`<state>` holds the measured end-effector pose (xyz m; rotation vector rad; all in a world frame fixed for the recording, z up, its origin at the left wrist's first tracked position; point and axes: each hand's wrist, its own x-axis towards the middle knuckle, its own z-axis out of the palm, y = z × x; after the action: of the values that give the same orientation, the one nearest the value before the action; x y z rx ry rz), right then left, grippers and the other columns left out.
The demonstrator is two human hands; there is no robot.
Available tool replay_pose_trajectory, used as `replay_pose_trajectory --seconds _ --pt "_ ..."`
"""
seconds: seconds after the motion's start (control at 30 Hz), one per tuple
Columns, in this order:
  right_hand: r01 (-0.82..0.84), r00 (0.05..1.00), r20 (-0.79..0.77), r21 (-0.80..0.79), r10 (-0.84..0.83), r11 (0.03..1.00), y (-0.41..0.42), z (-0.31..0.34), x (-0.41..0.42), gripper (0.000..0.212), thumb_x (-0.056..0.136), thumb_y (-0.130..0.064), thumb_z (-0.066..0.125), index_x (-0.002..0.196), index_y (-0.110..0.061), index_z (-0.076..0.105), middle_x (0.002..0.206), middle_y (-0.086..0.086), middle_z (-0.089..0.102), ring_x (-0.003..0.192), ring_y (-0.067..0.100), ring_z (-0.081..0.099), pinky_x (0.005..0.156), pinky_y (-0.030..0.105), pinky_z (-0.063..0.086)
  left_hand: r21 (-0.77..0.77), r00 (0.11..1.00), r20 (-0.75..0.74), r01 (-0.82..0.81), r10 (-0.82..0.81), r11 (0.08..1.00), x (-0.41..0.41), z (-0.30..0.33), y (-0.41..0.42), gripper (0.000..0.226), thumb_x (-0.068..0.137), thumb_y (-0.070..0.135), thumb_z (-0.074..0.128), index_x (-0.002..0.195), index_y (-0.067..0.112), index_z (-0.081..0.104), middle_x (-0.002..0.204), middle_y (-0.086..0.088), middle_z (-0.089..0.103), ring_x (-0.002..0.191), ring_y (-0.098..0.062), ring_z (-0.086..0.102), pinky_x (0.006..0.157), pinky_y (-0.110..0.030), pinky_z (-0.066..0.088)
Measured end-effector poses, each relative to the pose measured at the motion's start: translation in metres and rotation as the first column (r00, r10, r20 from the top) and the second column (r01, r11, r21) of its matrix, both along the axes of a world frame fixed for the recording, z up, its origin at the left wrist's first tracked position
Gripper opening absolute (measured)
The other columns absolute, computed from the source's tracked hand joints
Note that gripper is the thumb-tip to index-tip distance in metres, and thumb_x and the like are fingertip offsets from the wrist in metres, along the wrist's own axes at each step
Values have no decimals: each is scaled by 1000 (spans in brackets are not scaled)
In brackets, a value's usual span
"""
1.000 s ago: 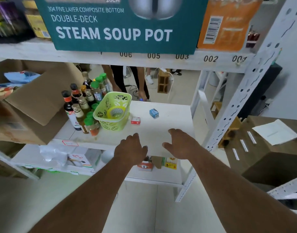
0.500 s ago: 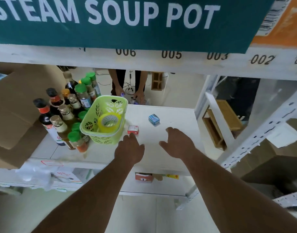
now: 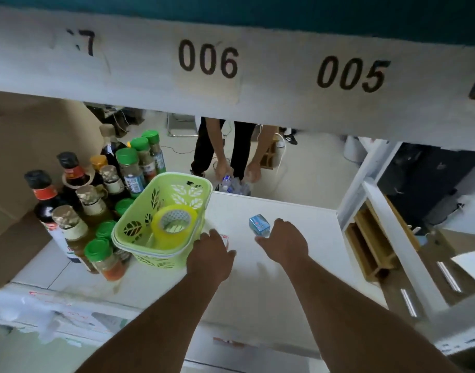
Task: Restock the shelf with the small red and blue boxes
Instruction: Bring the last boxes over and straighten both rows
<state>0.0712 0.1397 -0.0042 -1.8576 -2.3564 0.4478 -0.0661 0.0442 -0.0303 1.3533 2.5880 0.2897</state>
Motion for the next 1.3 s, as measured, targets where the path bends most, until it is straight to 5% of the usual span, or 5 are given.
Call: replay_pose_trajectory --seconds 0.27,0.5,0.83,1.3 --pt "34 997 -76 -1 -34 999 31 -36 -19 53 86 -52 63 118 -9 58 116 9 58 109 27 60 87 33 48 16 987 -155 -37 39 999 -6 -20 21 54 87 59 53 118 16 49 117 -4 60 110 -22 58 86 -34 48" --pt "50 990 -131 4 -49 999 39 -37 -24 38 86 -36 63 110 -7 62 109 11 63 100 28 62 79 34 49 90 994 -107 -14 24 996 -8 -18 20 52 90 54 51 127 18 42 121 -3 56 109 -25 57 85 -36 48" --pt "77 977 -198 4 -75 997 -22 20 25 30 79 -40 61 92 -14 68 88 2 65 81 20 64 68 31 53 230 965 124 197 -230 953 -3 26 3 47 78 39 67 116 14 54 108 -4 62 103 -24 60 90 -37 49" --pt "494 817 -325 -32 -476 869 -178 93 72 27 81 -38 68 97 -15 68 88 2 70 77 17 66 71 35 59 228 738 210 601 -641 766 17 111 -60 55 79 27 75 129 17 55 117 -5 52 109 -22 57 95 -29 47"
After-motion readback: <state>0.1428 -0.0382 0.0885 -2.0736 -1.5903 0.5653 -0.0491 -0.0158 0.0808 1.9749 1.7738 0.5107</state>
